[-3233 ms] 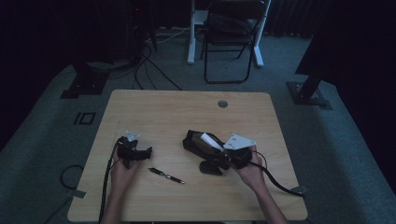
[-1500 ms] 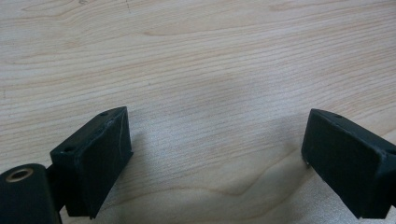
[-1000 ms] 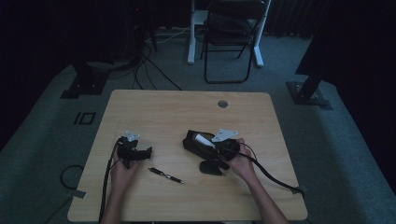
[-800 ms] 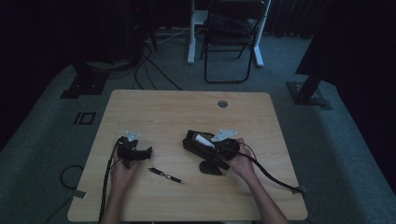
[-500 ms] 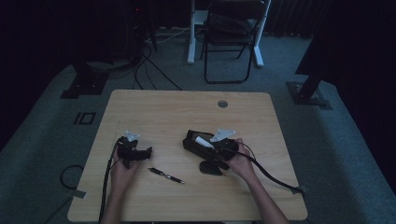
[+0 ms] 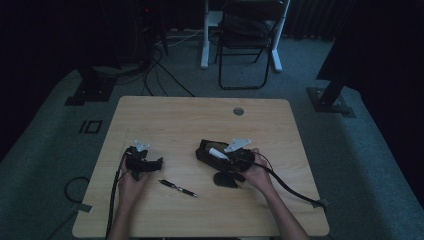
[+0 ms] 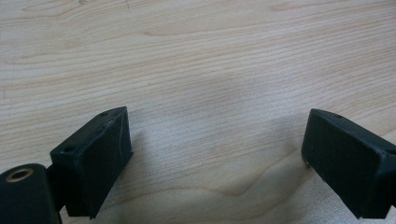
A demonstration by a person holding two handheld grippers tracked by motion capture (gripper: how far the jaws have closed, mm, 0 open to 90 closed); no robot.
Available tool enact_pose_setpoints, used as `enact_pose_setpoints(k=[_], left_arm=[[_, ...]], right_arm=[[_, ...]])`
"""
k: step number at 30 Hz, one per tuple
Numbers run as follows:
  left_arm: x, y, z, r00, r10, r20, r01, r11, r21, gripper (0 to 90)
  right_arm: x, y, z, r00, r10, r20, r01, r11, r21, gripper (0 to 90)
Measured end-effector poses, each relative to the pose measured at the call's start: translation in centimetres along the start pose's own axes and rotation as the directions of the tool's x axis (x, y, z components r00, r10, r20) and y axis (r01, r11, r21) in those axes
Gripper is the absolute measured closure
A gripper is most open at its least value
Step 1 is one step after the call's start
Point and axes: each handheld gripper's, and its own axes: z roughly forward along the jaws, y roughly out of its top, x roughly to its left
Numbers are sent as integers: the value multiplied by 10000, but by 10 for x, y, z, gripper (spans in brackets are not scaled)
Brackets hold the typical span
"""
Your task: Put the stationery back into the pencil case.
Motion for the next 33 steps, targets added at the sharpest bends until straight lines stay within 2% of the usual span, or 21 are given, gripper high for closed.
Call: enact_pose_setpoints(k=[18,25,33], left_arm=[[0,0,0,10000,-1,1,1,10000,0,85],[0,0,0,10000,5,1,-5,10000,5,85],[0,0,0,10000,2,4,-2,10000,1,85]], right_arm=[[-2,0,0,10000,53,-63,-52,9999,133,709],[-1,0,-2,10000,63,-24,-63,10000,-32,705],[-2,3,-13,9999,145,78,-142,9991,-400,706]])
